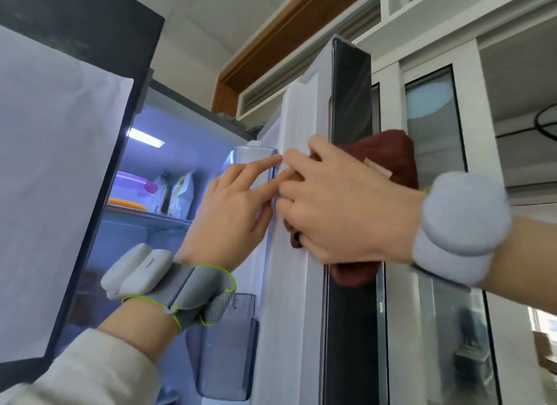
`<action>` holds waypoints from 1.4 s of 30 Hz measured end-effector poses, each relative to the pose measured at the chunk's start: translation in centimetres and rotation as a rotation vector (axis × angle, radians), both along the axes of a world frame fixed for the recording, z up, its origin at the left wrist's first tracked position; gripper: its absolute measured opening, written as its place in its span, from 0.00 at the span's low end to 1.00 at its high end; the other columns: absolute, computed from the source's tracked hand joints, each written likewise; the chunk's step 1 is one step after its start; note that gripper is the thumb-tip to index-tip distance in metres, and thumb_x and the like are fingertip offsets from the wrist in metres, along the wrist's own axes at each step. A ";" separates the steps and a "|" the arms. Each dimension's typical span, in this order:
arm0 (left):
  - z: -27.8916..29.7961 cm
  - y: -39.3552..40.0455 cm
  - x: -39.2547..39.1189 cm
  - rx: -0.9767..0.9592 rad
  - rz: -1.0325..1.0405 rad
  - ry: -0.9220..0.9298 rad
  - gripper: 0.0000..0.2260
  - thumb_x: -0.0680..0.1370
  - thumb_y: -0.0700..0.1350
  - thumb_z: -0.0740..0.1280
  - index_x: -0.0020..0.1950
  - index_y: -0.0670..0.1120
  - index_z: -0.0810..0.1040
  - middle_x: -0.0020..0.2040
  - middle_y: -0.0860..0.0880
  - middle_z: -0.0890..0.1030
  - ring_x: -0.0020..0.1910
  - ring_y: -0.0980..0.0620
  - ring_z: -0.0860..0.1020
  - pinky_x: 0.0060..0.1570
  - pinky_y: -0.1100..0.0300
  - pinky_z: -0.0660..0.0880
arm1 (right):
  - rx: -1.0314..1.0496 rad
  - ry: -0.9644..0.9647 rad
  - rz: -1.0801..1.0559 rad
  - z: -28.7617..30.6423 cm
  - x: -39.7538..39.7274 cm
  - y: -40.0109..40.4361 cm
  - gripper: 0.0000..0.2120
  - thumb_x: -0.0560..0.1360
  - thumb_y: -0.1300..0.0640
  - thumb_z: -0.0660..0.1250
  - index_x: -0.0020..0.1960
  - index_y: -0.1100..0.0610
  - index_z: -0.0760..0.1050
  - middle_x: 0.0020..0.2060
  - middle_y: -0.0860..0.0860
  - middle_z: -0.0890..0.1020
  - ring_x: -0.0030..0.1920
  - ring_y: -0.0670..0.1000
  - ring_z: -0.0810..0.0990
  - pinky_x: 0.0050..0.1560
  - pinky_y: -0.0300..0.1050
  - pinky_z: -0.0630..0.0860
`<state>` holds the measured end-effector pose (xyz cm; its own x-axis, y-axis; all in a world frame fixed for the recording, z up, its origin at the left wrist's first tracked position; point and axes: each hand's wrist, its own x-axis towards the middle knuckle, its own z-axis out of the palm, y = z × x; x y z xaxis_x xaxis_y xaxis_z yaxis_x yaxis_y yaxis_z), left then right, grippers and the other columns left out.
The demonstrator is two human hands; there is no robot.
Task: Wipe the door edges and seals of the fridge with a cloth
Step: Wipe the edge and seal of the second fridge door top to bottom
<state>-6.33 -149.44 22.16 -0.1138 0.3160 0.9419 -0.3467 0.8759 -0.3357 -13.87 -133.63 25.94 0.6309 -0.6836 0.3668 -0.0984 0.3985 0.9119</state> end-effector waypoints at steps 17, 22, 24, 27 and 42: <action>-0.1 -0.2 0.1 -0.043 0.048 0.014 0.19 0.75 0.43 0.55 0.64 0.48 0.73 0.66 0.46 0.73 0.53 0.46 0.67 0.48 0.56 0.64 | -0.124 -0.191 0.293 3.2 -2.6 -0.8 0.13 0.70 0.50 0.57 0.41 0.58 0.76 0.32 0.52 0.78 0.40 0.59 0.71 0.39 0.50 0.61; 0.2 -0.3 0.5 -0.032 0.097 -0.028 0.20 0.76 0.44 0.55 0.67 0.48 0.73 0.67 0.48 0.72 0.54 0.46 0.67 0.50 0.54 0.64 | -0.056 -0.231 0.302 -1.4 -2.6 -0.4 0.12 0.68 0.49 0.58 0.40 0.57 0.74 0.34 0.52 0.76 0.43 0.58 0.71 0.41 0.51 0.61; 0.1 -0.3 0.7 -0.035 0.105 -0.024 0.21 0.76 0.44 0.54 0.68 0.48 0.72 0.68 0.48 0.72 0.54 0.47 0.67 0.50 0.55 0.64 | 0.020 -0.261 0.264 -4.5 -2.5 -0.1 0.10 0.68 0.49 0.59 0.39 0.56 0.72 0.34 0.52 0.74 0.42 0.57 0.69 0.41 0.51 0.61; 0.1 0.0 0.7 -0.028 0.109 -0.026 0.21 0.77 0.44 0.54 0.69 0.48 0.71 0.68 0.48 0.72 0.54 0.46 0.68 0.50 0.51 0.68 | 0.151 -0.343 0.227 -8.5 -2.8 0.1 0.09 0.67 0.48 0.62 0.39 0.54 0.73 0.35 0.50 0.74 0.41 0.55 0.67 0.41 0.50 0.62; -0.4 2.9 0.5 0.471 -0.257 -0.055 0.17 0.73 0.62 0.53 0.62 0.67 0.66 0.68 0.68 0.57 0.69 0.66 0.48 0.67 0.64 0.46 | 0.013 -0.377 0.639 -4.9 -6.2 -0.1 0.16 0.68 0.52 0.66 0.53 0.57 0.80 0.53 0.52 0.80 0.50 0.58 0.70 0.44 0.53 0.67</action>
<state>-5.80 -146.53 21.81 -0.1413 -0.1155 0.9832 -0.0943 0.9902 0.1027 -20.04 -133.73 21.06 0.7398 -0.2309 0.6320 -0.6151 0.1484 0.7743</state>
